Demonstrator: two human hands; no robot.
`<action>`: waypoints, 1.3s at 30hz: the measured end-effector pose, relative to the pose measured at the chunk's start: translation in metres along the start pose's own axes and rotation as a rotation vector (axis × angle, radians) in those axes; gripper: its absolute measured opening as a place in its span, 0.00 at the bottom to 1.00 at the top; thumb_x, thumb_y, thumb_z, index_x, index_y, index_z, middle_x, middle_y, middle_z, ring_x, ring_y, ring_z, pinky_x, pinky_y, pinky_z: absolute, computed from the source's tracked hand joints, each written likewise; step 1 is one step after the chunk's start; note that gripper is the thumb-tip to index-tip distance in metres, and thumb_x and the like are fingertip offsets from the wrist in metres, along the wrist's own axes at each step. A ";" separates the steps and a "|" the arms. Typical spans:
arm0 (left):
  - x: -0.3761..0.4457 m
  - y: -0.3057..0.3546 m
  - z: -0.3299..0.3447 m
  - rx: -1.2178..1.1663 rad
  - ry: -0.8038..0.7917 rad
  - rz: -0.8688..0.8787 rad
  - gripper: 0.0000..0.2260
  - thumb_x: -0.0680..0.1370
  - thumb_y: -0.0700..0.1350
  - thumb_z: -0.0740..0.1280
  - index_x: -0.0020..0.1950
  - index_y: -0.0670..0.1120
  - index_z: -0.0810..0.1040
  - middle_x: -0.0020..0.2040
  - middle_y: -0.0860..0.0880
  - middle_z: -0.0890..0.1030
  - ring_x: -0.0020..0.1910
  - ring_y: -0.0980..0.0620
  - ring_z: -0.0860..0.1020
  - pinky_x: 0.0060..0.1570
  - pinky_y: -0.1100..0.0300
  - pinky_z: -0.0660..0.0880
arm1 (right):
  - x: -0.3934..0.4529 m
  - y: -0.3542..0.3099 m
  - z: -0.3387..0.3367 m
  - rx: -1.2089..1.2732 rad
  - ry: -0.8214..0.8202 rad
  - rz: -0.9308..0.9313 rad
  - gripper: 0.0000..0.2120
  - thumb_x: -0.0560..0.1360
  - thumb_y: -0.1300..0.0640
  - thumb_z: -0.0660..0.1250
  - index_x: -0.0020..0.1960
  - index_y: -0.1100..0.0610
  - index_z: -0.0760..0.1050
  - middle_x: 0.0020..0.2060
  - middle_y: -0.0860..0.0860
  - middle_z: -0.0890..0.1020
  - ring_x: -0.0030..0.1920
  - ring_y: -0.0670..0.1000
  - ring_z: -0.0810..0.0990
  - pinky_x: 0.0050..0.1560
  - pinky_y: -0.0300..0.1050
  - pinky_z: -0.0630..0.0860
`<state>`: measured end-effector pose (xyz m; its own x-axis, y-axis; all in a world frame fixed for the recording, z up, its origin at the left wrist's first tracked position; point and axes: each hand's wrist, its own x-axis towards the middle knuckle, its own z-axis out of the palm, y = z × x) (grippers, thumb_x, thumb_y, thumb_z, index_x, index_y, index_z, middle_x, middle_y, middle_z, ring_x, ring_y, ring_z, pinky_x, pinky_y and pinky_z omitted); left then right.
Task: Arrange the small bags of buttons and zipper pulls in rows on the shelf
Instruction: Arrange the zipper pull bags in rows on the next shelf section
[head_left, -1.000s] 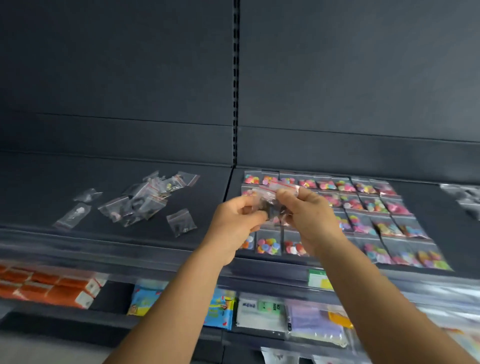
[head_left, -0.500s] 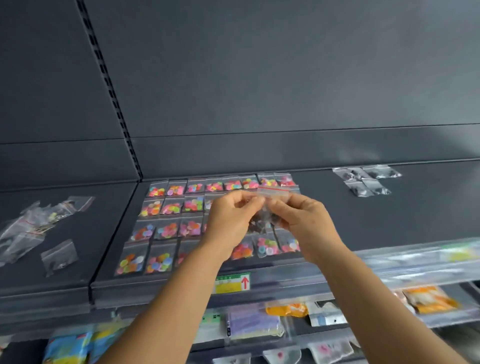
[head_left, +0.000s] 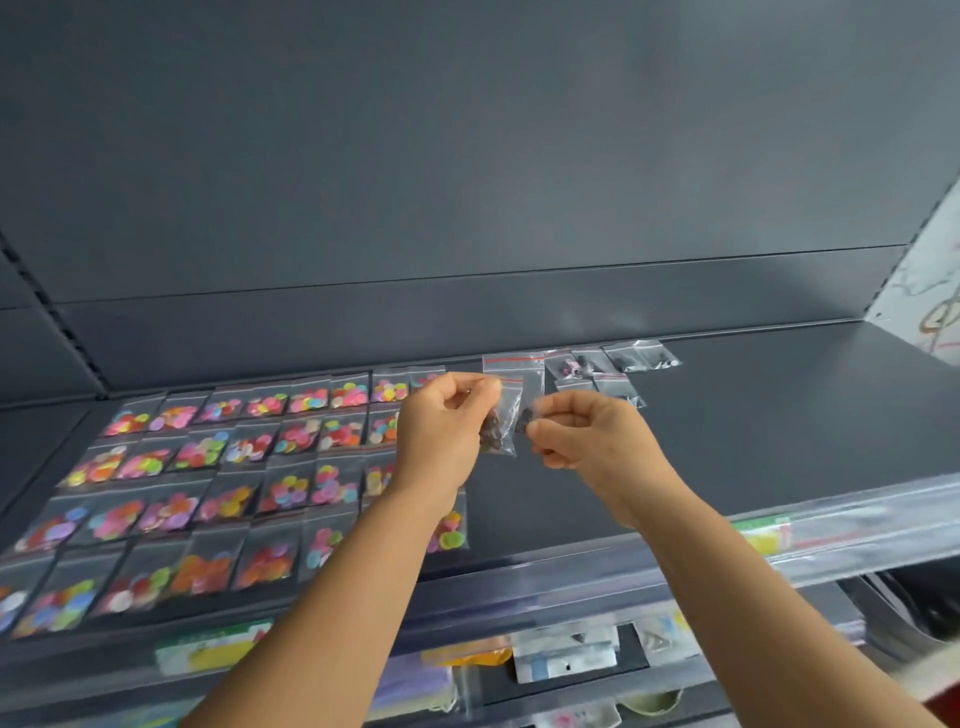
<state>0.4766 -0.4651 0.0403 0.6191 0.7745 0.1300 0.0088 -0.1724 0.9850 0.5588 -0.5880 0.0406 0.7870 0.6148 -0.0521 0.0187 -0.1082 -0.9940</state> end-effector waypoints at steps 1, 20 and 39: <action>0.003 0.001 0.006 -0.001 -0.008 0.000 0.03 0.74 0.47 0.69 0.41 0.52 0.80 0.37 0.56 0.82 0.34 0.66 0.78 0.34 0.72 0.72 | 0.004 0.000 -0.005 -0.018 0.018 -0.002 0.04 0.71 0.64 0.71 0.43 0.57 0.79 0.28 0.47 0.81 0.31 0.46 0.78 0.34 0.36 0.77; 0.066 -0.015 0.083 -0.055 -0.280 0.003 0.05 0.75 0.44 0.69 0.39 0.50 0.81 0.34 0.57 0.83 0.33 0.63 0.78 0.33 0.73 0.73 | 0.066 0.017 -0.051 0.010 0.337 -0.067 0.09 0.74 0.54 0.68 0.36 0.51 0.81 0.30 0.47 0.77 0.33 0.46 0.71 0.40 0.42 0.71; 0.088 -0.028 0.231 0.347 -0.205 -0.005 0.06 0.74 0.44 0.65 0.37 0.50 0.78 0.35 0.53 0.82 0.33 0.53 0.79 0.38 0.56 0.77 | 0.153 0.060 -0.214 -0.483 0.287 -0.026 0.08 0.74 0.57 0.64 0.36 0.52 0.76 0.26 0.45 0.79 0.28 0.43 0.74 0.30 0.37 0.67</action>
<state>0.7122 -0.5330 -0.0018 0.7620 0.6443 0.0651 0.2549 -0.3910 0.8844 0.8124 -0.6680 -0.0067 0.9174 0.3922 0.0675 0.2677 -0.4827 -0.8338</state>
